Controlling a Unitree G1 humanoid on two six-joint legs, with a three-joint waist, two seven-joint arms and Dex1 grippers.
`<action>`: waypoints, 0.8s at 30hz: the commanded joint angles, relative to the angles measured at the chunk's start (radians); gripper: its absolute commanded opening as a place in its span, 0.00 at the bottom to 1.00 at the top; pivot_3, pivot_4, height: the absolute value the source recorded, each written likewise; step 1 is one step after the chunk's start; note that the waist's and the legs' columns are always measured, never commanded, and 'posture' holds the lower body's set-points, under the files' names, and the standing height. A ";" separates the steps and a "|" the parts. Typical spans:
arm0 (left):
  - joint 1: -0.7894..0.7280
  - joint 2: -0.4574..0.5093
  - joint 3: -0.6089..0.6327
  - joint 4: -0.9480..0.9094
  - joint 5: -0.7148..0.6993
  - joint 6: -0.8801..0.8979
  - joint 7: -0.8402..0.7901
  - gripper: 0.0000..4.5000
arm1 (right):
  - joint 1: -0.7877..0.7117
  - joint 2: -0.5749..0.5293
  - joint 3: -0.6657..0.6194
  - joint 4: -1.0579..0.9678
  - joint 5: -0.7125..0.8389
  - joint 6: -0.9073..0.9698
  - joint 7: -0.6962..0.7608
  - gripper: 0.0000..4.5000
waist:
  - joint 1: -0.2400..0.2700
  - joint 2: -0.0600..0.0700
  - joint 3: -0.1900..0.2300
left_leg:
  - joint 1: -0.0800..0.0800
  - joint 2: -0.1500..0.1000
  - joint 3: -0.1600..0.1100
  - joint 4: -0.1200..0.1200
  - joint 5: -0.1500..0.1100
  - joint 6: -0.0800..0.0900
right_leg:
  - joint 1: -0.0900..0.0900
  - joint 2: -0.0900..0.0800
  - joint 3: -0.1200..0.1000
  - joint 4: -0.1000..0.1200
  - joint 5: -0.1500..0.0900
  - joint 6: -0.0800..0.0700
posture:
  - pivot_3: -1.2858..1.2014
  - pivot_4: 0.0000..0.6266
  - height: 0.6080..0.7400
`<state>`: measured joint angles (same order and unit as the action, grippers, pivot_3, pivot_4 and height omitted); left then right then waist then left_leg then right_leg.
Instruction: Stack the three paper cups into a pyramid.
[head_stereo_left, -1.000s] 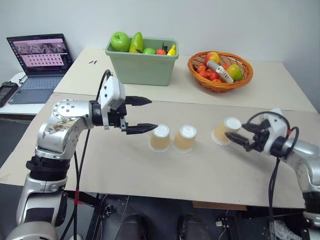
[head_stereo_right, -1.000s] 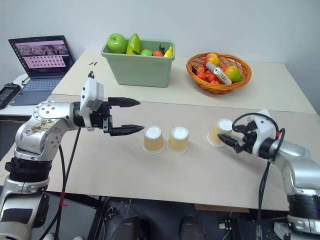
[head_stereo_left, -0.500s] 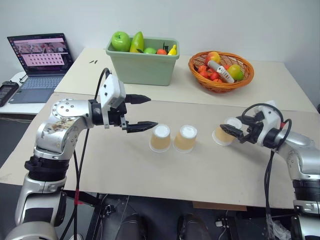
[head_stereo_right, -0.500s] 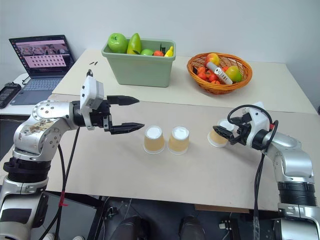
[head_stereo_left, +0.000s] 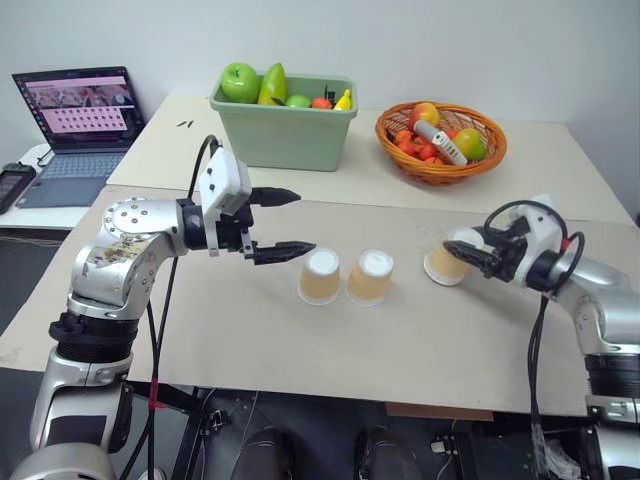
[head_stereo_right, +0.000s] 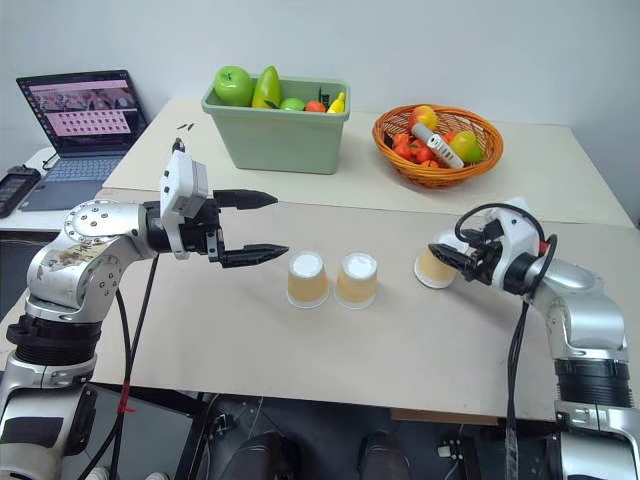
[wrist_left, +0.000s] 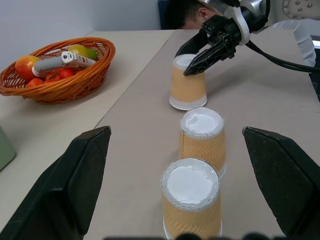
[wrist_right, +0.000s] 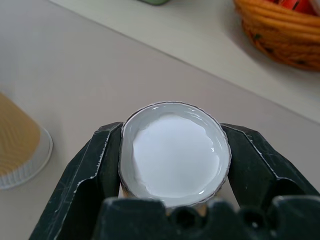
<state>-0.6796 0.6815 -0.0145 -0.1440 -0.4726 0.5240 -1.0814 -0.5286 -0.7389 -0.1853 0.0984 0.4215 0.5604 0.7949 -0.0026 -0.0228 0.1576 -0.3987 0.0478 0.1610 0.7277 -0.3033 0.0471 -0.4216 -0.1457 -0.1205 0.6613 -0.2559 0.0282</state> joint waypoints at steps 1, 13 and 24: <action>0.025 0.009 0.030 -0.035 -0.008 -0.005 0.022 1.00 | -0.124 -0.051 -0.019 -0.116 0.093 0.043 0.092 0.60 | -0.007 0.003 0.002 | 0.000 0.000 0.000 0.000 0.000 0.000 | 0.000 0.000 0.000 0.000 0.000 0.000 | 0.52 0.24 0.98; 0.068 0.039 0.042 -0.065 -0.019 0.010 0.028 1.00 | -0.477 -0.008 0.252 -0.066 0.161 0.121 0.471 0.60 | -0.007 0.003 0.002 | -0.001 0.001 0.000 -0.001 0.000 0.000 | 0.000 0.001 -0.002 0.001 0.000 0.000 | 0.52 0.24 0.98; 0.099 0.066 0.064 -0.126 -0.038 0.047 0.042 1.00 | -0.526 0.082 0.381 0.132 0.024 -0.015 0.606 0.60 | -0.007 0.003 0.002 | -0.005 0.000 -0.001 -0.001 0.000 0.000 | -0.002 0.000 -0.004 0.002 0.000 0.000 | 0.52 0.24 0.98</action>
<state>-0.5799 0.7298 0.0160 -0.2263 -0.4941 0.5705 -1.0443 -1.0164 -0.6553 0.2185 0.2212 0.4566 0.5850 1.3828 -0.0100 -0.0197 0.1595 -0.4035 0.0478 0.1604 0.7269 -0.3034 0.0472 -0.4235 -0.1452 -0.1245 0.6633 -0.2558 0.0283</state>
